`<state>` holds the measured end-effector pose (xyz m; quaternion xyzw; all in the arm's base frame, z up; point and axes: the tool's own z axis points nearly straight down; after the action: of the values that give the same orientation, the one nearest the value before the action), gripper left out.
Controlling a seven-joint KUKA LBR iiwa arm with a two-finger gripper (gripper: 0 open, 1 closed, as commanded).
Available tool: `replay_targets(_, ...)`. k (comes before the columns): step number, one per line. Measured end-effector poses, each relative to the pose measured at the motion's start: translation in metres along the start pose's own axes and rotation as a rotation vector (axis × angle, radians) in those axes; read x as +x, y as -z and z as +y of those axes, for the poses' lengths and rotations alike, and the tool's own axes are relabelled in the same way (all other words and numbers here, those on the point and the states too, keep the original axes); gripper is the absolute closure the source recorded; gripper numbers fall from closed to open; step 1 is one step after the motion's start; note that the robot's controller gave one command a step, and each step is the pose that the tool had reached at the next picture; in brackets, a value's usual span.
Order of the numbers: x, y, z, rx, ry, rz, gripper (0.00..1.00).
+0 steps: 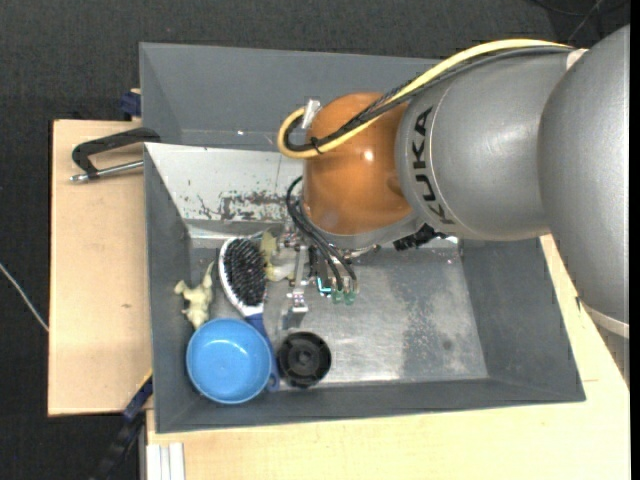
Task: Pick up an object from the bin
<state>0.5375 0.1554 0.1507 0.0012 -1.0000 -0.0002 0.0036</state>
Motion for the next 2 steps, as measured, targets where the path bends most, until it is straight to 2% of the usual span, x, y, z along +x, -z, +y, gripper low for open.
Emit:
replay_targets(1,-0.004,-0.042,0.019,-0.002,0.26,-0.027,0.0)
replay_targets(2,-0.049,-0.076,-0.014,-0.005,0.043,-0.011,0.0)
